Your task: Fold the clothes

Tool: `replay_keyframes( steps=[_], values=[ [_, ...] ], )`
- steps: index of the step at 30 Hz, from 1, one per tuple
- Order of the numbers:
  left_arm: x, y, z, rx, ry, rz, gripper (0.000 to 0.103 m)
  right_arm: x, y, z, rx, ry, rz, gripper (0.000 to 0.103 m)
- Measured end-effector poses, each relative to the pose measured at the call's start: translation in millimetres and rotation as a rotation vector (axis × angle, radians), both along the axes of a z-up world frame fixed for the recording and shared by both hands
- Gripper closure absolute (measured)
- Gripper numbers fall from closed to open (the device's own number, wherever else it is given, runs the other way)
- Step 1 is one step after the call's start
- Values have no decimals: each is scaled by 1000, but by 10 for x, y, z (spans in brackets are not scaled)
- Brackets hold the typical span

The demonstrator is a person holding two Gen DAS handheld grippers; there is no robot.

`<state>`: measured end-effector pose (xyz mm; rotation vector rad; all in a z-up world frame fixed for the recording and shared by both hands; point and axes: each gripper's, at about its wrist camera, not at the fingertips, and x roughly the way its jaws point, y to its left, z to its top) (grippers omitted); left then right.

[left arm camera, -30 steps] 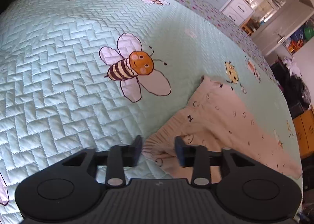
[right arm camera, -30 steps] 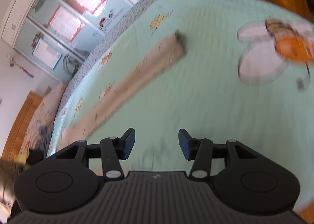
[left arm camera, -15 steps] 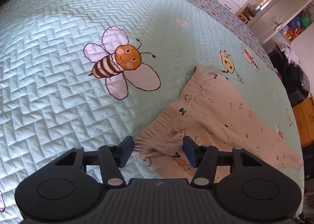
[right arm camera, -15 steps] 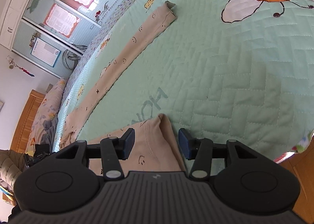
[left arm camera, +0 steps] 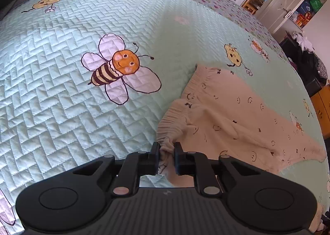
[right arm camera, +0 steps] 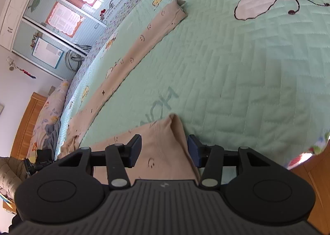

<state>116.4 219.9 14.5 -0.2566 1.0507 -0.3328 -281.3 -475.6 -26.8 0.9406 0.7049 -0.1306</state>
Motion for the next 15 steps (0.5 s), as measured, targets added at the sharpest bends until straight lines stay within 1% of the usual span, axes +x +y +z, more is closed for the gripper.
replay_keyframes(
  steps=[3,8,11,13,14,15],
  values=[
    [-33,3,50,5,-5,5,88,-38,60,4,-13,13,25,50],
    [-71,35,101,8,-3,30,88,-39,97,-21,-17,9,49,49],
    [-97,35,124,12,-5,33,88,-20,94,-61,-15,7,59,49],
    [-114,35,140,15,-6,36,88,-1,108,-74,-32,9,69,50],
    [-123,35,147,16,-6,37,88,12,126,-69,-55,13,76,56],
    [-132,36,152,17,-7,38,88,28,157,-55,-92,22,86,71]
  ],
)
